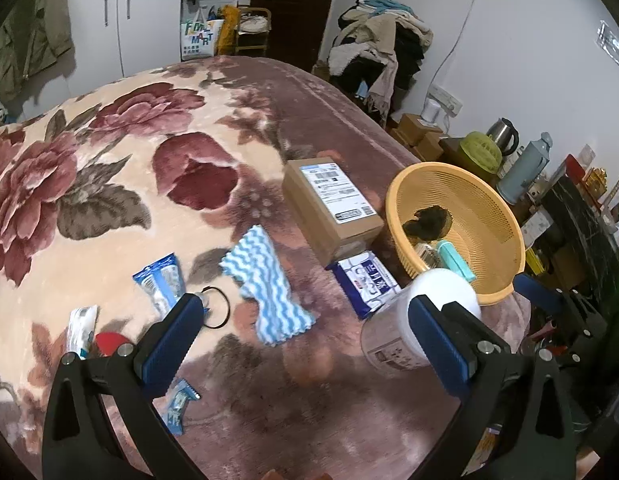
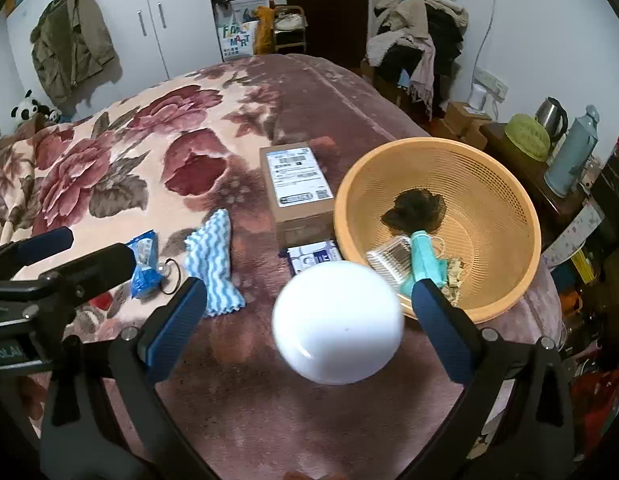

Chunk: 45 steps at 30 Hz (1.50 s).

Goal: Organize soft objects
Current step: 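Withdraw both open tools from the basket back over the blanket, then reach down to the blue snack pack with the right tool and grasp it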

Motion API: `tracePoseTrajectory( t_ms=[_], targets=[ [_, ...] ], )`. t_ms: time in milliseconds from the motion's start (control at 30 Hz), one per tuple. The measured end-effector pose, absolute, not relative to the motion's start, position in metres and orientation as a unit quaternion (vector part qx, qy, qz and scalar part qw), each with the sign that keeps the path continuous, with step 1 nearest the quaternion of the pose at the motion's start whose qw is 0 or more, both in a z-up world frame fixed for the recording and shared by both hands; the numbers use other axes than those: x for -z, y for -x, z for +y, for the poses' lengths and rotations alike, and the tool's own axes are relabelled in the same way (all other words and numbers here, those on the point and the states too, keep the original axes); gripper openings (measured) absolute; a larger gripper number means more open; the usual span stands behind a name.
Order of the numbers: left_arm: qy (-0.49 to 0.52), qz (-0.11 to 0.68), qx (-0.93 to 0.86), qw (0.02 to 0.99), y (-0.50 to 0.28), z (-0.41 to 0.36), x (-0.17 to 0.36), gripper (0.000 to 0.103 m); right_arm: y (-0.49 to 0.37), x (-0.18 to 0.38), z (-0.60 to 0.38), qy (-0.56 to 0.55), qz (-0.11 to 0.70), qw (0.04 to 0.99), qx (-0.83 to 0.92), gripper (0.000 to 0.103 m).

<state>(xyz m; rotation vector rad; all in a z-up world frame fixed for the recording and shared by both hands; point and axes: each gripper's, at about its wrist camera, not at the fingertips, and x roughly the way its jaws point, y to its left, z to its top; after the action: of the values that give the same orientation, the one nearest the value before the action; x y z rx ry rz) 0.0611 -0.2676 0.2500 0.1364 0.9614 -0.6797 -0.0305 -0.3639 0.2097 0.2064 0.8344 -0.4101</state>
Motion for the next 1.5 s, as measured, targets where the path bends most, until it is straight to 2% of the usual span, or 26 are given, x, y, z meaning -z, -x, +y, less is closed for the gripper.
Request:
tracePoseTrajectory(
  t_ms=[833, 1500],
  targets=[
    [-0.042, 0.465, 0.271, 0.842, -0.064, -0.163, -0.221, 0.102, 0.013, -0.187, -0.272, -0.056, 0.426, 0.891, 0.147, 0.103],
    [-0.050, 0.493, 0.251, 0.831, -0.057, -0.130, -0.173, 0.102, 0.017, -0.140, -0.243, -0.063, 0.465, 0.874, 0.129, 0.103]
  ],
)
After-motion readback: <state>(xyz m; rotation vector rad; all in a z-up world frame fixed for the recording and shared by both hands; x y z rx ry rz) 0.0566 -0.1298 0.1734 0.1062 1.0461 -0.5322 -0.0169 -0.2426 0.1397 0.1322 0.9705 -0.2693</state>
